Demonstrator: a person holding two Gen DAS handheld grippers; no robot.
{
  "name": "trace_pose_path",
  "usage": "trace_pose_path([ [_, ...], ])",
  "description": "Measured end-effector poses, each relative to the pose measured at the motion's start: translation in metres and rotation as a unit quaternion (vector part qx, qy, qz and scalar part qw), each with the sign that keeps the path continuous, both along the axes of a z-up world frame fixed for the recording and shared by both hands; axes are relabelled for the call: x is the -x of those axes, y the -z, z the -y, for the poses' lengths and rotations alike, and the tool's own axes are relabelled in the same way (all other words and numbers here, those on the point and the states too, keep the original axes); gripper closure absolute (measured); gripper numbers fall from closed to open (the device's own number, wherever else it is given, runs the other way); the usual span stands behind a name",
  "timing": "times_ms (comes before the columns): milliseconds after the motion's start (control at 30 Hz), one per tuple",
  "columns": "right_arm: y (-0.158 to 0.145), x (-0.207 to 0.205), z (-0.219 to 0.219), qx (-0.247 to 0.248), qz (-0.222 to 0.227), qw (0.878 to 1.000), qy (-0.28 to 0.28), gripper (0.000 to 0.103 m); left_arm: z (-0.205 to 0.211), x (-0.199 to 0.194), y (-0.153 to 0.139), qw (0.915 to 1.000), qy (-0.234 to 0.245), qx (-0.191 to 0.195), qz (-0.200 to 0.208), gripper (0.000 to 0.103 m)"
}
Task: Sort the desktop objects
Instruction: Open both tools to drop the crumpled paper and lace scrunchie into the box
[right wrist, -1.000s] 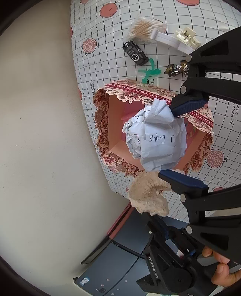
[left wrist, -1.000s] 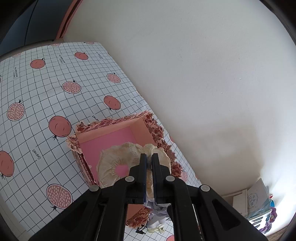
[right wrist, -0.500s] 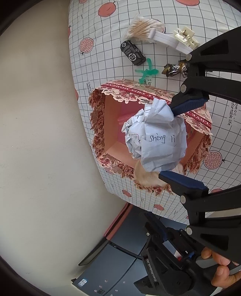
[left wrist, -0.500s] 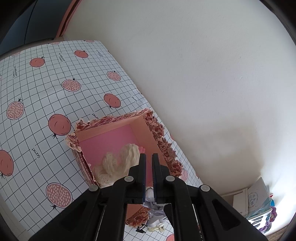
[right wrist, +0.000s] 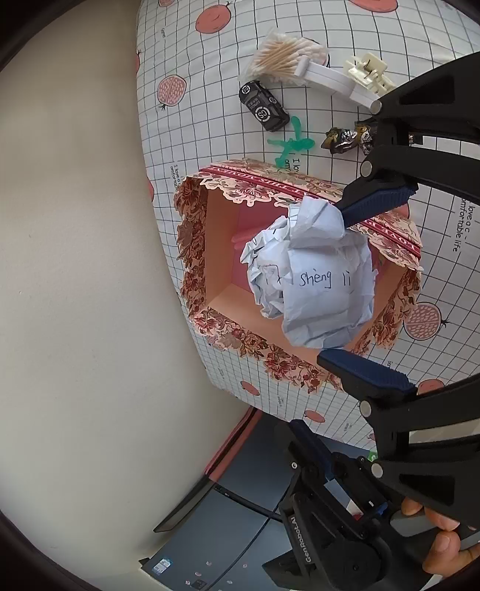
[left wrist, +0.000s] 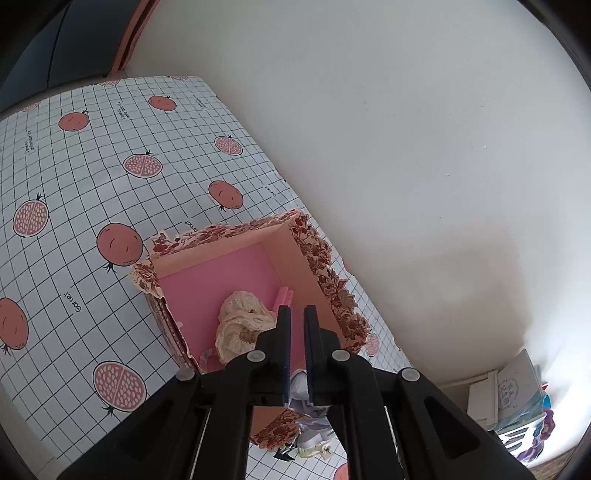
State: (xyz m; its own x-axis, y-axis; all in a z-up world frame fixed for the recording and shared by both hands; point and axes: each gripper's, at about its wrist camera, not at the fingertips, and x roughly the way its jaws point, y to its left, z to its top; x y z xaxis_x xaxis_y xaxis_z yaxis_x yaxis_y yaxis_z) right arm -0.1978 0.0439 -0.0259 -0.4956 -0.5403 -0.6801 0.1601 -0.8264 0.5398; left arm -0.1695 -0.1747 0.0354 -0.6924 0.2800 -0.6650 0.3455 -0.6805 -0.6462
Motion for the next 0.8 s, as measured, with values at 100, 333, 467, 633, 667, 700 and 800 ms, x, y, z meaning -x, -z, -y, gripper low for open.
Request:
trace_pose_path([
  [100, -0.001, 0.0, -0.001, -0.001, -0.001, 1.0, 0.004, 0.028, 0.0, 0.0, 0.0, 1.0, -0.002, 0.001, 0.002, 0.087],
  [333, -0.003, -0.001, -0.004, -0.002, -0.005, 1.0, 0.004, 0.025, -0.002, 0.001, -0.001, 1.0, 0.002, 0.008, 0.001, 0.072],
  [467, -0.005, -0.002, -0.006, -0.005, -0.006, 1.0, 0.004, 0.023, -0.003, 0.002, -0.002, 0.9999, 0.003, 0.015, 0.002, 0.06],
  [633, -0.007, -0.003, -0.011, -0.013, -0.01, 1.0, 0.009, 0.018, -0.003, 0.002, -0.002, 0.9999, 0.001, 0.016, 0.001, 0.051],
  [667, -0.007, -0.002, -0.013, -0.014, -0.01, 1.0, 0.011, 0.017, -0.003, 0.002, -0.003, 0.9998, 0.0, 0.017, 0.001, 0.048],
  [700, -0.008, -0.002, -0.014, -0.015, -0.01, 1.0, 0.014, 0.015, -0.004, 0.002, -0.004, 0.9998, 0.0, 0.019, 0.001, 0.045],
  [800, -0.009, -0.001, -0.018, -0.019, -0.011, 1.0, 0.017, 0.012, -0.004, 0.002, -0.006, 0.9997, 0.002, 0.026, -0.001, 0.042],
])
